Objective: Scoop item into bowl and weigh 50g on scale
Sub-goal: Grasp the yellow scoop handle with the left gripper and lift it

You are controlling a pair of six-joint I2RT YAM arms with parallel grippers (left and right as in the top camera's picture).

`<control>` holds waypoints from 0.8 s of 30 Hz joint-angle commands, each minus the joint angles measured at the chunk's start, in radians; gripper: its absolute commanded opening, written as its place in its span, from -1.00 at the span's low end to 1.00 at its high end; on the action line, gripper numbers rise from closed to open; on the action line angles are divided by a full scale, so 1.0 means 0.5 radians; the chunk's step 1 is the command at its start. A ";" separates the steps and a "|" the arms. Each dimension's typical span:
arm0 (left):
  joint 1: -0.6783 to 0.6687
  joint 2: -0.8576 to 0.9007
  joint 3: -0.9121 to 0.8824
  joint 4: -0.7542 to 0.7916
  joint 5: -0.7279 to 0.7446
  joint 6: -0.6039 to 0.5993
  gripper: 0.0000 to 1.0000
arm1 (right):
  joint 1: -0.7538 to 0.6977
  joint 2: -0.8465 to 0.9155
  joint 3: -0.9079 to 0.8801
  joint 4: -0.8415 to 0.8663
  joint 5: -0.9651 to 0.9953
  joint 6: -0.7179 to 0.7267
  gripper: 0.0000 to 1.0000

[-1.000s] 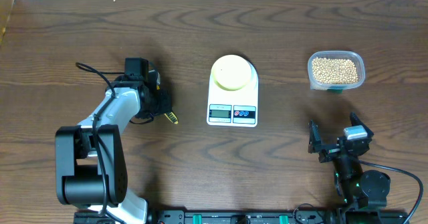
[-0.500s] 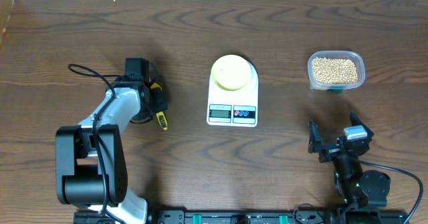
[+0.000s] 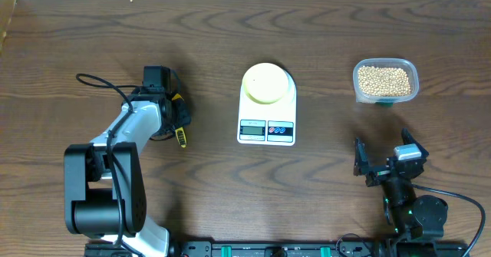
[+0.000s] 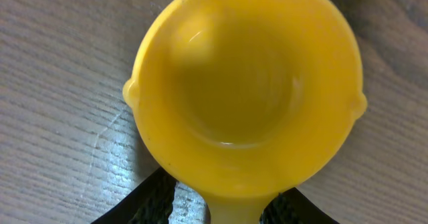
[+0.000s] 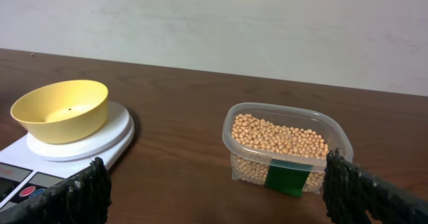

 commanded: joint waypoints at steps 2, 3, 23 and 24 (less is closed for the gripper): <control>0.008 0.053 -0.091 0.052 -0.024 -0.016 -0.14 | 0.012 -0.013 -0.002 -0.009 0.008 -0.019 0.99; 0.008 0.053 -0.099 0.066 -0.024 -0.017 -0.14 | 0.012 -0.013 -0.002 -0.009 0.008 -0.019 0.99; 0.008 0.053 -0.108 0.098 -0.025 -0.015 -0.46 | 0.012 -0.013 -0.002 -0.009 0.008 -0.019 0.99; 0.008 0.053 -0.108 0.099 -0.025 -0.015 -0.47 | 0.012 -0.013 -0.002 -0.009 0.008 -0.019 0.98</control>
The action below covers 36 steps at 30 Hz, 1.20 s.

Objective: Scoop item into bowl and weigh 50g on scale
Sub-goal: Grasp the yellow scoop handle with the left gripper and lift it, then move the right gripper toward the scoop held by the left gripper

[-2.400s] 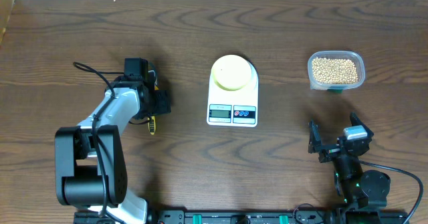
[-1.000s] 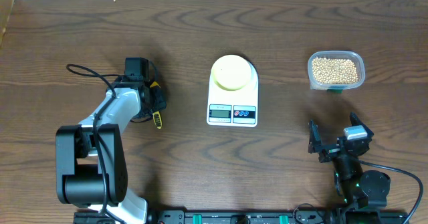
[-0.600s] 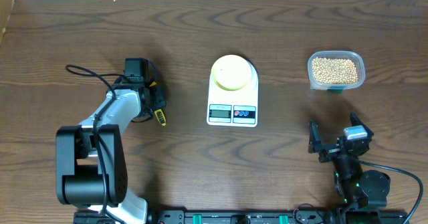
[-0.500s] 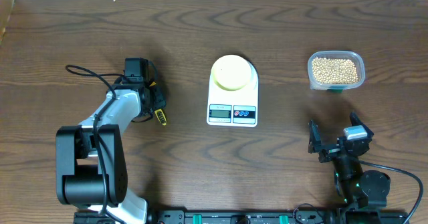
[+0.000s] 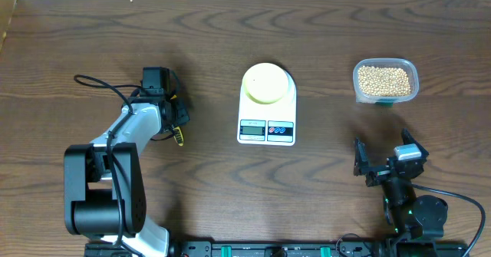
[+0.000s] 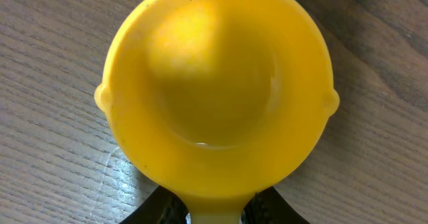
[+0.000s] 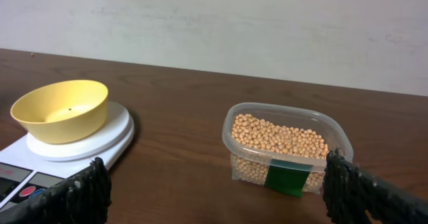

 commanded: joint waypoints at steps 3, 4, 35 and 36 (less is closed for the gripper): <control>0.006 0.058 -0.064 -0.017 0.027 -0.011 -0.53 | 0.012 -0.013 -0.002 -0.009 0.008 -0.020 0.98; 0.006 0.058 -0.064 -0.018 0.027 -0.011 -0.53 | 0.012 -0.013 -0.002 -0.009 0.008 -0.020 0.98; 0.007 -0.272 0.004 0.117 0.265 -0.390 -0.85 | 0.012 -0.013 -0.002 -0.009 0.008 -0.020 0.98; 0.007 -0.272 0.004 0.116 0.267 -0.404 -0.85 | 0.012 -0.013 -0.002 -0.009 0.008 -0.020 0.98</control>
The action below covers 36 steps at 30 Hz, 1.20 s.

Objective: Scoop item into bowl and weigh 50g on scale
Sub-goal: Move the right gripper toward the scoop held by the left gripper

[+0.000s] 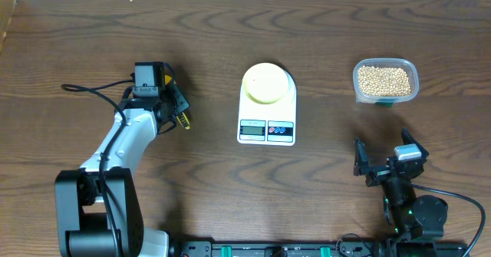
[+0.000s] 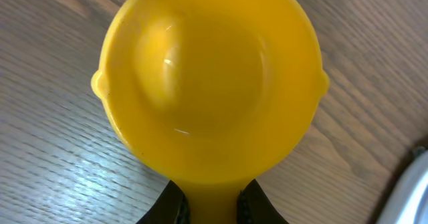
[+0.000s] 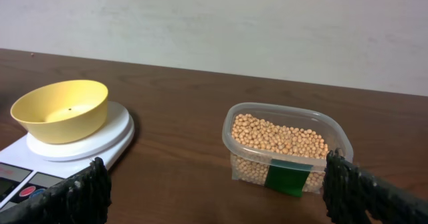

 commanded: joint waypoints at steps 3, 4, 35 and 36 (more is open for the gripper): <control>0.007 -0.008 0.008 0.001 0.083 -0.126 -0.85 | 0.012 -0.013 -0.002 -0.009 0.008 -0.020 0.98; 0.008 -0.008 0.008 0.008 0.084 -0.144 -0.85 | 0.012 -0.013 -0.002 -0.009 0.008 -0.020 0.98; 0.060 -0.571 0.008 -0.304 0.085 -0.237 -0.85 | 0.012 0.974 1.171 -0.127 -0.596 0.542 0.99; 0.060 -0.571 0.008 -0.304 0.084 -0.237 -0.85 | 0.012 1.080 1.252 -0.160 -0.661 0.545 0.98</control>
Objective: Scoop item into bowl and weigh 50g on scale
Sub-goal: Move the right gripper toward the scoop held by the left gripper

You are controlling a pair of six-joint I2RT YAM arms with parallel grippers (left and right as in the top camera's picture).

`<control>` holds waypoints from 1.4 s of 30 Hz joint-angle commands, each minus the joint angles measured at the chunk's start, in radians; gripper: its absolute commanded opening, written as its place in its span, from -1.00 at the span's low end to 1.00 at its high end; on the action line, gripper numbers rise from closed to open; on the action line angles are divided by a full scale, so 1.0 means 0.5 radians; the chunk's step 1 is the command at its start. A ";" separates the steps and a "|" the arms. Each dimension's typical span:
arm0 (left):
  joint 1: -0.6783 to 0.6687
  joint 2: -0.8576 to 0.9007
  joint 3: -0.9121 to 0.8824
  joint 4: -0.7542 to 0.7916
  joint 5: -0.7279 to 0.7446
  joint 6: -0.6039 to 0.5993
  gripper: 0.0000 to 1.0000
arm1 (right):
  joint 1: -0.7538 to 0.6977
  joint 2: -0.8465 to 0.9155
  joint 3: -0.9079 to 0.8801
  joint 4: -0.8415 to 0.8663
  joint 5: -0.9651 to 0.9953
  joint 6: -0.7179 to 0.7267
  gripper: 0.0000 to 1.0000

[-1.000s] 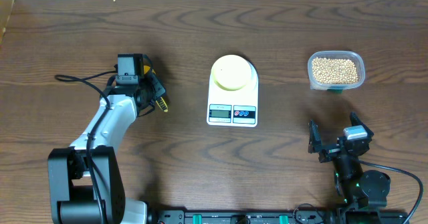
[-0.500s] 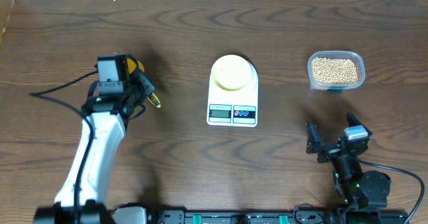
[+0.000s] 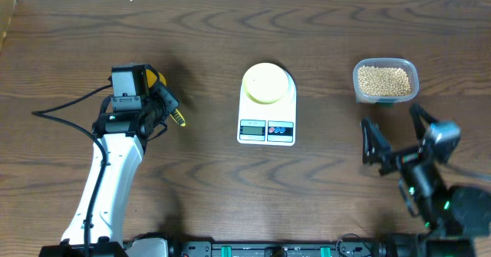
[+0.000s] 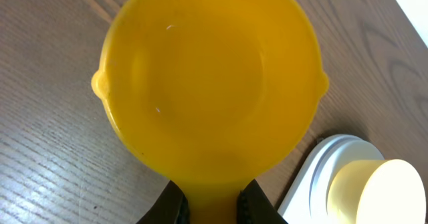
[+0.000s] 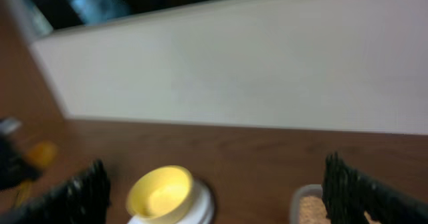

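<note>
An empty yellow scoop (image 4: 210, 83) fills the left wrist view, its handle pinched in my left gripper (image 4: 212, 207), which is shut on it. From overhead that gripper (image 3: 159, 103) hangs above the table, left of the white scale (image 3: 267, 123). A yellow bowl (image 3: 267, 83) sits empty on the scale. At the far right stands a clear tub of soybeans (image 3: 385, 80). My right gripper (image 3: 393, 140) is open and empty, in front of the tub. Its wrist view is blurred, showing the bowl (image 5: 160, 194) and the tub's corner (image 5: 309, 209).
A black cable (image 3: 65, 107) trails left from the left arm. The pale wall (image 5: 234, 70) runs behind the table's far edge. Bare wood lies between the scale and the tub.
The left arm has risen and shifted left with the scoop, so the scale now shows below it. The right arm has left its resting pose and moved up and to the right, still open.
At first the scoop lay on the table with my left fingers open around its handle. They then stood closer, then shut on the handle with the scoop off the wood. Now it is held higher. The right arm stayed still until this moment.
</note>
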 commanded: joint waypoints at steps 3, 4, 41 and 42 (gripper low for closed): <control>-0.003 0.001 0.008 -0.005 -0.004 -0.010 -0.85 | 0.014 0.676 0.480 -0.209 -0.471 0.114 0.98; -0.003 0.001 0.008 -0.005 -0.004 -0.011 -0.85 | 0.018 0.804 0.552 -0.245 -0.547 0.144 0.98; -0.003 0.001 0.008 0.086 0.642 -1.228 -0.85 | 1.400 2.133 0.714 0.795 -0.006 0.942 0.99; -0.003 0.001 0.008 0.086 0.669 -1.229 -0.85 | 1.443 2.133 0.714 0.794 0.066 0.942 0.98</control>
